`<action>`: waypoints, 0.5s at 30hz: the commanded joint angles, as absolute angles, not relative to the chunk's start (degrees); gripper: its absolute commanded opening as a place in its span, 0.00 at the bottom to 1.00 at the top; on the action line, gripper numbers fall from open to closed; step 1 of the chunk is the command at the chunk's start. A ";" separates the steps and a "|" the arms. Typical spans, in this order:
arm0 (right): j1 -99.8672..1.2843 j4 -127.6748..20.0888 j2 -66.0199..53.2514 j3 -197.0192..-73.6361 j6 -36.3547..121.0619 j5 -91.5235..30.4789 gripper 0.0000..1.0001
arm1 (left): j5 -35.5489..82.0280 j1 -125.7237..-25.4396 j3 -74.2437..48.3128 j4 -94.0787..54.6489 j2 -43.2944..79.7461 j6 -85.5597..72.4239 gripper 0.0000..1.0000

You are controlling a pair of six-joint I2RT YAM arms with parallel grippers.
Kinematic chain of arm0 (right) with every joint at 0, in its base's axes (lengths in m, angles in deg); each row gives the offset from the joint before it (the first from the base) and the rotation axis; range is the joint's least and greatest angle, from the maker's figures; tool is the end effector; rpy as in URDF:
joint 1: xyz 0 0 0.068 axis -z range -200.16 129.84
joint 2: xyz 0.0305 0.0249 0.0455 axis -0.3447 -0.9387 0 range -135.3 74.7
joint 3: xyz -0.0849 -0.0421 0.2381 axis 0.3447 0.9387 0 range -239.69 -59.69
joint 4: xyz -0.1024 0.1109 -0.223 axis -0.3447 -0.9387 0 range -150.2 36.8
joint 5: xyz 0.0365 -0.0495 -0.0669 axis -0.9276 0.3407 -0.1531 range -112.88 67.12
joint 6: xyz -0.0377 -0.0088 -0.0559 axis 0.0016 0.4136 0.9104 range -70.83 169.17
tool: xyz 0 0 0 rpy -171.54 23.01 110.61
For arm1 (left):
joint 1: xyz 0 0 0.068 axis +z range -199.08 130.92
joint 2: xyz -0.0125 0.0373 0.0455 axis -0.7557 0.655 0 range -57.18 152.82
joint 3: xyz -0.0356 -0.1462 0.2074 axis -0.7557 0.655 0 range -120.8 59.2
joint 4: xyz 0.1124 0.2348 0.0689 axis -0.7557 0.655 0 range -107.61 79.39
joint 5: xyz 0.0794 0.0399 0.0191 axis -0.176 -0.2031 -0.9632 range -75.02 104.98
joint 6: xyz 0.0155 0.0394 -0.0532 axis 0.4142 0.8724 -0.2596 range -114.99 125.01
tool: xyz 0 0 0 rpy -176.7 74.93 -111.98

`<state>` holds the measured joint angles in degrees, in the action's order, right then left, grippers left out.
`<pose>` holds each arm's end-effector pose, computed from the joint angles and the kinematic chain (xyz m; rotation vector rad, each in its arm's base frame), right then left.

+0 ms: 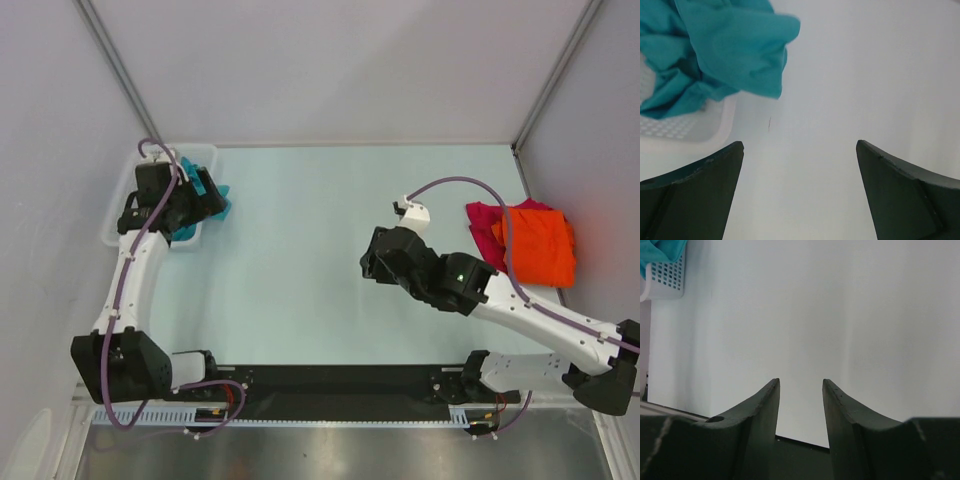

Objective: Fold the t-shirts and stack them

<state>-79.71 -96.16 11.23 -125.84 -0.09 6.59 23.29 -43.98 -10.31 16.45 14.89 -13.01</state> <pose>0.1512 0.2042 0.3275 0.0696 2.2102 0.4908 0.3020 0.0190 0.3206 -0.3647 2.1866 -0.2853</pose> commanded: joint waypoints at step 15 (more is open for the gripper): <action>-84.15 -96.17 6.06 -130.88 -1.54 9.55 0.44 | 17.88 -44.16 -9.52 22.12 21.56 -14.24 1.00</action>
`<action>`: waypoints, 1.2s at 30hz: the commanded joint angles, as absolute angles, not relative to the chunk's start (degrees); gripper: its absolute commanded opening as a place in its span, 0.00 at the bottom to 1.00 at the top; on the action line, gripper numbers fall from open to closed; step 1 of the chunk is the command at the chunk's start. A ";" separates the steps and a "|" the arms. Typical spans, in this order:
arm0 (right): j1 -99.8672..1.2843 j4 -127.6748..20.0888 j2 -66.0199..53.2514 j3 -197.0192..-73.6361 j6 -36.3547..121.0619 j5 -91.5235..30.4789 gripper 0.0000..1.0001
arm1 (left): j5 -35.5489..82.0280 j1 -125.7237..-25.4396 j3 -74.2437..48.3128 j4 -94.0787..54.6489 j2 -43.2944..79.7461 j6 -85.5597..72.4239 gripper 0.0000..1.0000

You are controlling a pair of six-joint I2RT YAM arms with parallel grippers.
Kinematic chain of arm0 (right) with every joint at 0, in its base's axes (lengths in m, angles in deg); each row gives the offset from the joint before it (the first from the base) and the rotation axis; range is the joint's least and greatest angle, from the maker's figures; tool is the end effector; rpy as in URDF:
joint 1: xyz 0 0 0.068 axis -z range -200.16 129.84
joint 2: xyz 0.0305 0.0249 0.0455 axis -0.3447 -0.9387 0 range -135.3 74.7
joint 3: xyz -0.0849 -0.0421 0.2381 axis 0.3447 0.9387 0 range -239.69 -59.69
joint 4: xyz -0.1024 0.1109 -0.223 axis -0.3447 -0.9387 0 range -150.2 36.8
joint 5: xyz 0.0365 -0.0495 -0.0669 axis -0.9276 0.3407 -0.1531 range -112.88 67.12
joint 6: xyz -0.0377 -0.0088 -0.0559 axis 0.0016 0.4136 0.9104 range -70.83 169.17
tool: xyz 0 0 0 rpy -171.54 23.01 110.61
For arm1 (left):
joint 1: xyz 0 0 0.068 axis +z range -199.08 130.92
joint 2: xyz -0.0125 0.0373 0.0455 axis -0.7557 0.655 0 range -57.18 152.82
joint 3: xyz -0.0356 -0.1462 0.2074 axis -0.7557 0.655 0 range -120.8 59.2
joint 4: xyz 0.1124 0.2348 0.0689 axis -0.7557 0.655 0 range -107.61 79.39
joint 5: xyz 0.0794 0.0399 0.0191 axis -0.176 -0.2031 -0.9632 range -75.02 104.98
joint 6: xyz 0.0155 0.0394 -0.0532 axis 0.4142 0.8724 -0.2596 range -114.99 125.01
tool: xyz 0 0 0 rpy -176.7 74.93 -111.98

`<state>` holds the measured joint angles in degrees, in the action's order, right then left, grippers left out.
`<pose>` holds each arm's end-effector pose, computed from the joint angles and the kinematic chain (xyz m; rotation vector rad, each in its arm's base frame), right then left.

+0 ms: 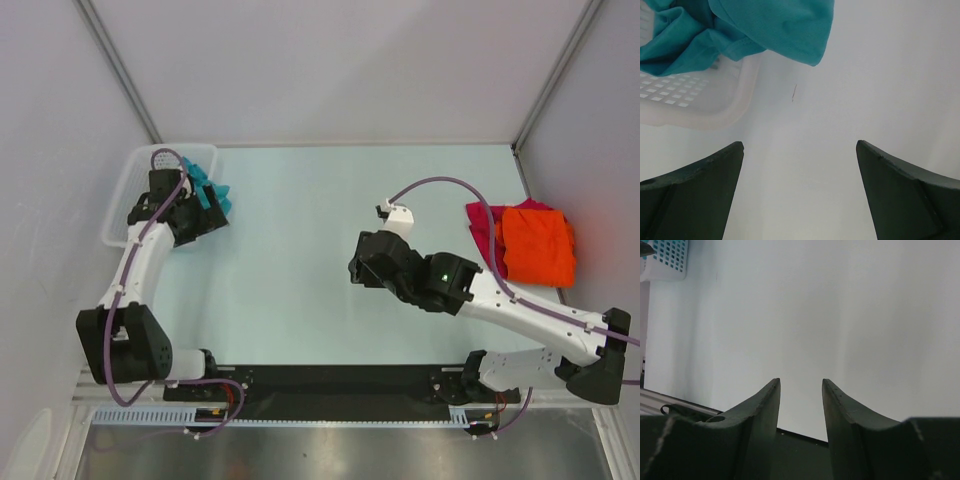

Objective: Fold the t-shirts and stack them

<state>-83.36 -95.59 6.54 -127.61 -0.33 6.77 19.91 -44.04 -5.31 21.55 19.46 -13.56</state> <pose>0.1463 0.2297 0.3193 -0.0089 2.2439 0.4868 0.3027 0.0220 0.2588 -0.4693 2.4279 -0.2081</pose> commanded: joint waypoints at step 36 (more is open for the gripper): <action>-78.09 -95.12 5.44 -128.25 2.15 8.67 0.45 | 7.33 -44.16 -29.74 18.78 49.87 -15.55 0.87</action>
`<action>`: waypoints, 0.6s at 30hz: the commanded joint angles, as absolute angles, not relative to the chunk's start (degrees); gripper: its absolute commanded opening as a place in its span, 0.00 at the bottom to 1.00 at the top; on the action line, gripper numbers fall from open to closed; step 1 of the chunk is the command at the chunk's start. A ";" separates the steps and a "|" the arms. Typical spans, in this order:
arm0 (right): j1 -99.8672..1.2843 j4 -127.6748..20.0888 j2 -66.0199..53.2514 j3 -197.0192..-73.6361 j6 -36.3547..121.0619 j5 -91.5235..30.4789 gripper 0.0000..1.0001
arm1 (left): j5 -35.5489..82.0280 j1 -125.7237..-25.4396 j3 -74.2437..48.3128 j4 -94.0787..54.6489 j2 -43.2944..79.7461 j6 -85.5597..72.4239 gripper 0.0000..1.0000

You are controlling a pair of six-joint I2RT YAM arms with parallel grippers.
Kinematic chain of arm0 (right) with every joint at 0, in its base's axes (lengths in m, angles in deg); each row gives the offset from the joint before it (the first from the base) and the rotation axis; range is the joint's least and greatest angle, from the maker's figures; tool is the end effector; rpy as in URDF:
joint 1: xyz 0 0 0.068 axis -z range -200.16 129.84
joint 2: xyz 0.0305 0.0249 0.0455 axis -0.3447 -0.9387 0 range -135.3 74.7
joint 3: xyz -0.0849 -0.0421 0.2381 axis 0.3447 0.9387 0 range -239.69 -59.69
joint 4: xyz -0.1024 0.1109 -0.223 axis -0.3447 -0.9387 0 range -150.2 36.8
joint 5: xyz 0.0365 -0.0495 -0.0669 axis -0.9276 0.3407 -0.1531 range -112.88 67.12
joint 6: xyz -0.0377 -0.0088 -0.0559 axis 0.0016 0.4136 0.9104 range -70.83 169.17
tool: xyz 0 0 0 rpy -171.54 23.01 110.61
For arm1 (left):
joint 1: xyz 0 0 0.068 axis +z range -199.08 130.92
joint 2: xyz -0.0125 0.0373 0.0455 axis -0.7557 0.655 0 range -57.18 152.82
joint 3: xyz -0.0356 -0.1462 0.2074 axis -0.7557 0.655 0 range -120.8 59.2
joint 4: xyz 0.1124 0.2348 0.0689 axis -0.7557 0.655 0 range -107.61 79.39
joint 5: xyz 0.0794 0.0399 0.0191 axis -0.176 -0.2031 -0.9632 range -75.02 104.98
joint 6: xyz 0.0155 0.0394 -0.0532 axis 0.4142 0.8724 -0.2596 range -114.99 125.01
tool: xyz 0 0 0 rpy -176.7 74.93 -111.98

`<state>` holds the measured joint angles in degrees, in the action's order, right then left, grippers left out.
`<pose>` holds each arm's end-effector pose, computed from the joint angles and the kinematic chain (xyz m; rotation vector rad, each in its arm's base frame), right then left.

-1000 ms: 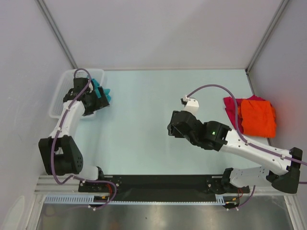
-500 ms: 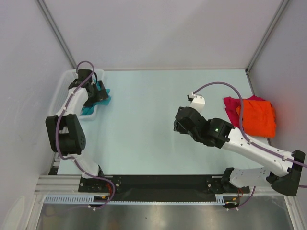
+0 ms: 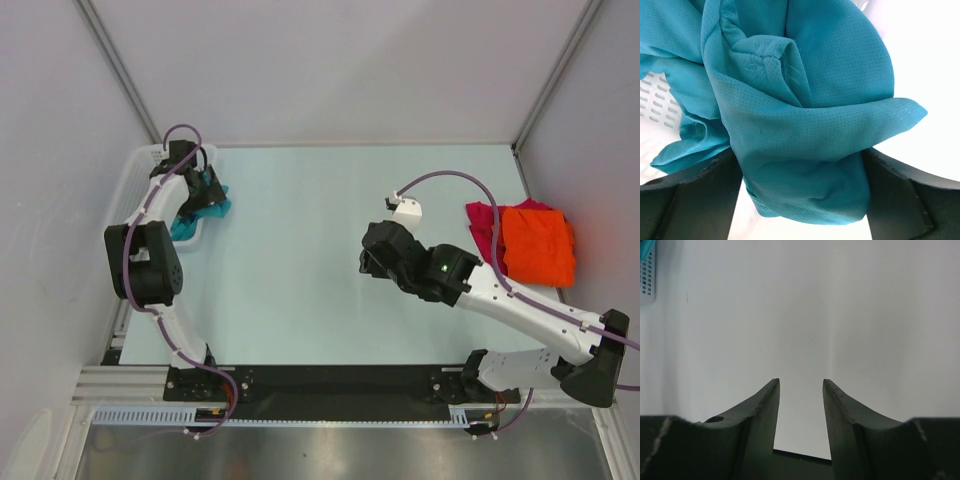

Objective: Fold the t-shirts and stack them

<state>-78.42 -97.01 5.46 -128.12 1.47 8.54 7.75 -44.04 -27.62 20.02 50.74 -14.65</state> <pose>0.1675 0.2167 0.3160 0.0558 2.2376 0.3654 0.4181 0.0438 0.2036 -0.5974 2.5144 0.0698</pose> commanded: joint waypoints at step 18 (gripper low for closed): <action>-78.52 -94.59 6.14 -127.37 1.80 7.97 0.45 | 4.34 -44.25 -29.56 18.25 42.31 -16.08 0.80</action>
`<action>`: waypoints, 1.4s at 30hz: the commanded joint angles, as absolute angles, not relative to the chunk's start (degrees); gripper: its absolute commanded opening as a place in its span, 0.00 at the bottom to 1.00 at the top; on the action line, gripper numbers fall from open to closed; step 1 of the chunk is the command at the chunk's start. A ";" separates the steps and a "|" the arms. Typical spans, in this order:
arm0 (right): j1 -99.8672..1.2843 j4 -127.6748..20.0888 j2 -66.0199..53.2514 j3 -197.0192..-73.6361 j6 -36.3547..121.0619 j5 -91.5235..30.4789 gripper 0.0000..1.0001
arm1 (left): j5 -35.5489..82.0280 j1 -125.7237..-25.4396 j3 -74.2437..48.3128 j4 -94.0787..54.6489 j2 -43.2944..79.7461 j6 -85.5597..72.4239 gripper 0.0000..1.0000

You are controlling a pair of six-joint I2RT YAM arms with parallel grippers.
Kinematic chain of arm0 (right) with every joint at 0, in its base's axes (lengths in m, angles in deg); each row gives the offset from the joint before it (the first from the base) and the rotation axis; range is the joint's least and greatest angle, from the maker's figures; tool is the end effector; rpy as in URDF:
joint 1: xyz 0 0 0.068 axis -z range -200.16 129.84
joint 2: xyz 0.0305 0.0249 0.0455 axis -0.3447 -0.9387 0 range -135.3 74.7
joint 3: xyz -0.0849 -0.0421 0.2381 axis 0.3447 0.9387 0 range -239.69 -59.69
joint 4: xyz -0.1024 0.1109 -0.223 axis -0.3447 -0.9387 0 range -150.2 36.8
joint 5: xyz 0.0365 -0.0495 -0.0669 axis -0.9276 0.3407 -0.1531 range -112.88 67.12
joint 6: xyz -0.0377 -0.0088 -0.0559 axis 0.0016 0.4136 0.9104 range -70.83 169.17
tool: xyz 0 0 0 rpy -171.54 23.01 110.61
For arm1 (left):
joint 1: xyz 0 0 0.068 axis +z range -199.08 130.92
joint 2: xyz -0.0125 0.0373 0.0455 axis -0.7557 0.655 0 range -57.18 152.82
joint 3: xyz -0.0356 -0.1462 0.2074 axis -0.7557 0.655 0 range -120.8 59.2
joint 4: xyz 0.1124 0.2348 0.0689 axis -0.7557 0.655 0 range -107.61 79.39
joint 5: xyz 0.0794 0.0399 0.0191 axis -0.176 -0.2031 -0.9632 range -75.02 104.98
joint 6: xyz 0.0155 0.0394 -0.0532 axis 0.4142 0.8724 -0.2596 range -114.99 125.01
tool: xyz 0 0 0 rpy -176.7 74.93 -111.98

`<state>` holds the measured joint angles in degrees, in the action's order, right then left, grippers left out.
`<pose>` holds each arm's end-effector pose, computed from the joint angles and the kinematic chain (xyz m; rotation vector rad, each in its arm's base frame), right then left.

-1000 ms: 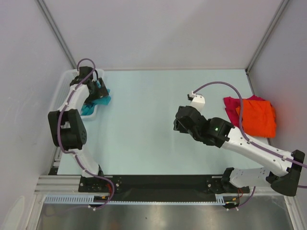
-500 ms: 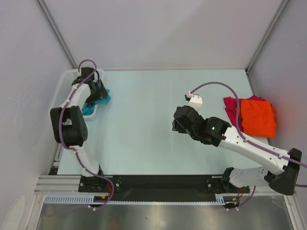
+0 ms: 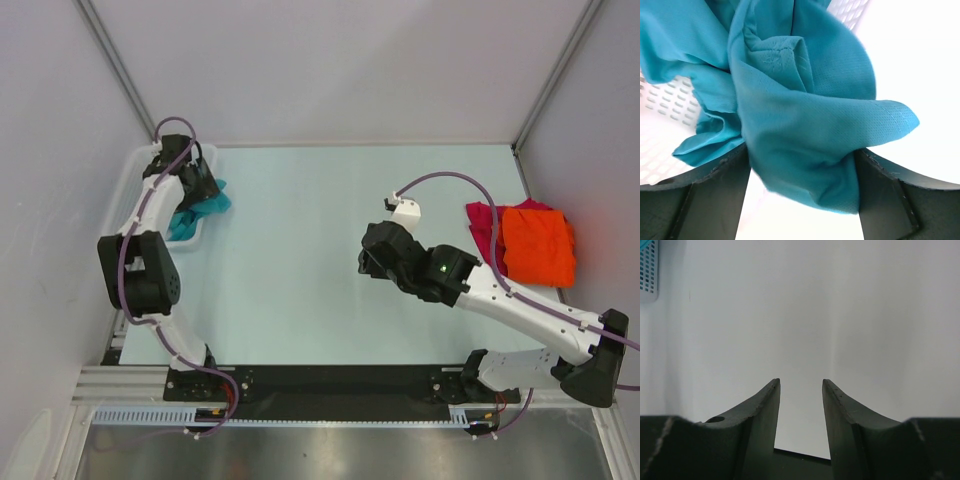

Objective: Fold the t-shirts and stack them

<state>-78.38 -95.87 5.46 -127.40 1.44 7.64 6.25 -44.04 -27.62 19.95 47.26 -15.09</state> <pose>0.1679 0.2183 0.3131 0.0520 2.2420 0.3852 0.4118 0.0446 0.2280 -0.6071 2.4453 0.0870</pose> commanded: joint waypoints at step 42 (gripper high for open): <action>-78.26 -90.73 2.01 -124.82 1.88 4.89 0.45 | 19.88 -56.89 -42.12 13.04 13.05 -6.33 0.00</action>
